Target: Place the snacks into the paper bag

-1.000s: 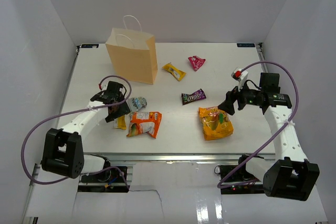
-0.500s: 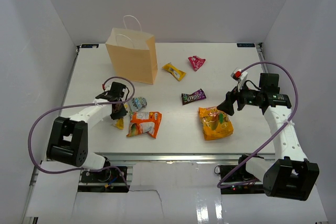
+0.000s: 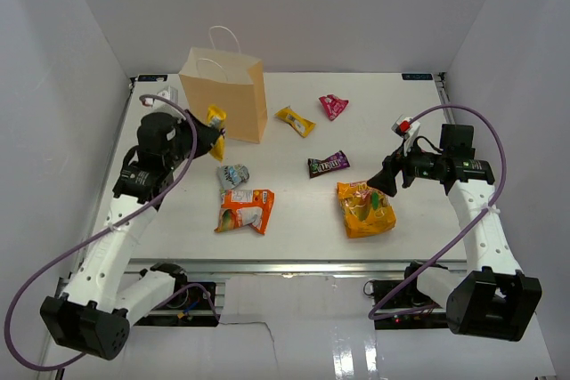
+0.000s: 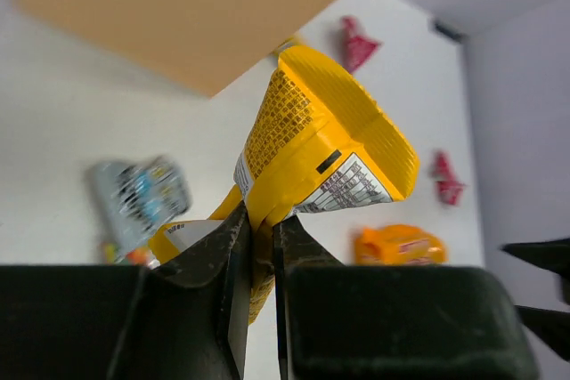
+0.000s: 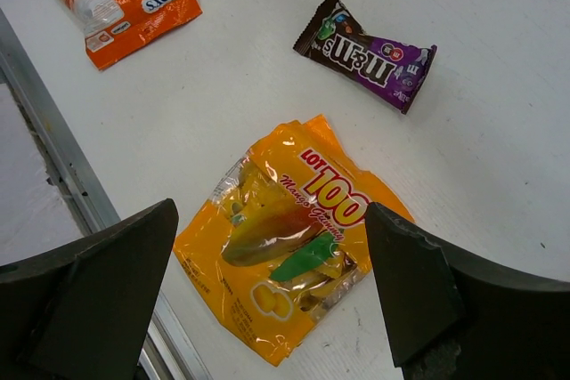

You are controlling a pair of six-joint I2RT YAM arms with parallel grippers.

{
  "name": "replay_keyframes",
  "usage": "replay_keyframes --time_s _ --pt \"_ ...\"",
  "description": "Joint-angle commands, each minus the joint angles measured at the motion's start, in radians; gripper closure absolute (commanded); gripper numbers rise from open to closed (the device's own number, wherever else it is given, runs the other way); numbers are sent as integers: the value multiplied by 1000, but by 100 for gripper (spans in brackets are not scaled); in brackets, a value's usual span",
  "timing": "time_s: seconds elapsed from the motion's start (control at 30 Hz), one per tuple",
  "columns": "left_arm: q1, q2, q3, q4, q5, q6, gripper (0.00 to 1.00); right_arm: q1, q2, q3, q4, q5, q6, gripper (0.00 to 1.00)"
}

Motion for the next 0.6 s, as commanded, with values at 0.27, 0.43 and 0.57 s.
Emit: replay_keyframes --time_s 0.27,0.43,0.57 --pt "-4 440 674 226 276 -25 82 2 -11 38 22 -50 15 9" --pt "-4 613 832 229 203 -10 82 2 -23 26 25 -56 18 9" --pt "-4 719 906 215 146 31 82 2 -32 18 24 -58 19 9"
